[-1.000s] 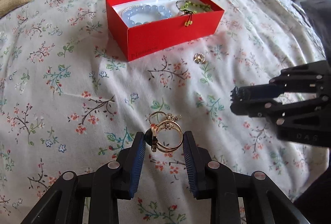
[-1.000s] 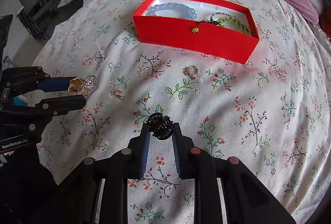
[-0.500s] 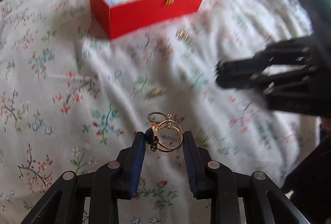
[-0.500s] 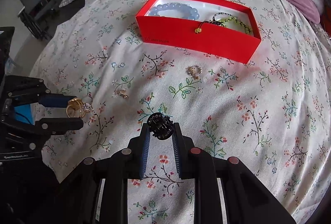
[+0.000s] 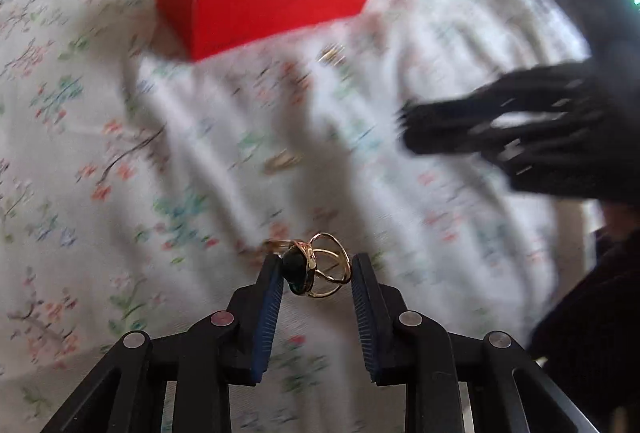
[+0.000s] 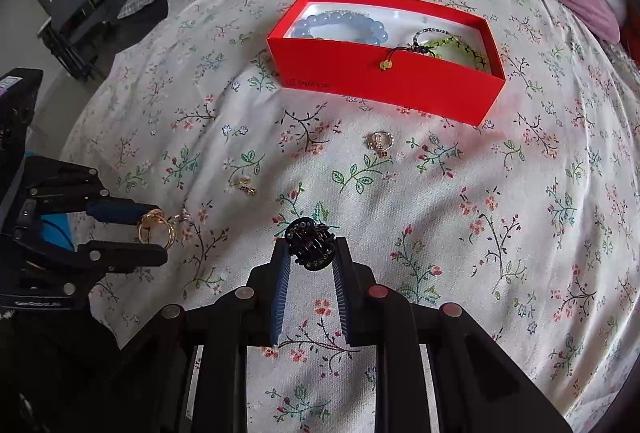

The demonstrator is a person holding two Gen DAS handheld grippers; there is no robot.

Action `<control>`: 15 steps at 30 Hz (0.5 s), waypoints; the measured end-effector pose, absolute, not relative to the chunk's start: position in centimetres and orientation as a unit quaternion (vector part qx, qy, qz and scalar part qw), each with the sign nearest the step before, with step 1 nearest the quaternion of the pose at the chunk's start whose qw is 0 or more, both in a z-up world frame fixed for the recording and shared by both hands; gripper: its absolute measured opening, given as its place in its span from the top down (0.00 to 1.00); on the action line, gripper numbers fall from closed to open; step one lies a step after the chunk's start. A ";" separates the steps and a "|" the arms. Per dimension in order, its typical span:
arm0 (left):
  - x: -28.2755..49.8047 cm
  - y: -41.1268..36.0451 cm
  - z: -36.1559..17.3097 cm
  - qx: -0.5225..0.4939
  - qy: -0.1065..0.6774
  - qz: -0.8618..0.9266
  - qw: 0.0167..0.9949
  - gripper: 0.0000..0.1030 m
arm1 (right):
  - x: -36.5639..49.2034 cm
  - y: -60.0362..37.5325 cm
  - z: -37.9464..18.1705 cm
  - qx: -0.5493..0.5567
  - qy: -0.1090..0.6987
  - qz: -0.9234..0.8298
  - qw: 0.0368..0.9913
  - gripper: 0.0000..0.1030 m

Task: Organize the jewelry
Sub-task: 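Lift the gold rings with the left tool while the right tool holds the black clip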

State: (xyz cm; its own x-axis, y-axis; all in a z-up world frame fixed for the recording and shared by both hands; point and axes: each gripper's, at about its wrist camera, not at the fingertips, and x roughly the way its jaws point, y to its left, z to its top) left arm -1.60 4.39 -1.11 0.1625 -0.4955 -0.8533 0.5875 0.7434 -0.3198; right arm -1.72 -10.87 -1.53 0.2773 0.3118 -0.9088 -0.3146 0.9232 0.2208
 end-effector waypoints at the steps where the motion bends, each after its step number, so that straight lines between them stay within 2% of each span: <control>1: -1.5 4.3 -1.3 0.063 0.542 -0.336 0.768 0.72 | -1.6 -10.9 -1.6 0.000 0.568 0.196 0.799 0.78; 3: -0.9 4.0 -3.5 0.119 0.576 -0.264 0.765 0.72 | -1.6 -10.9 -1.6 0.000 0.569 0.194 0.799 0.78; 4: -0.7 4.4 -4.3 0.096 0.594 -0.264 0.754 0.73 | -1.5 -11.0 -1.6 0.000 0.569 0.193 0.800 0.78; 7: -1.2 4.6 -2.2 0.057 0.567 -0.306 0.762 0.72 | -1.6 -11.2 -1.4 0.001 0.566 0.194 0.801 0.78; 9: -1.6 4.5 -0.7 0.061 0.542 -0.316 0.777 0.72 | -1.6 -11.3 -1.2 0.001 0.564 0.194 0.802 0.78; 15: -1.2 4.2 -0.2 0.077 0.533 -0.285 0.793 0.72 | -1.3 -11.7 -0.8 0.010 0.564 0.189 0.804 0.78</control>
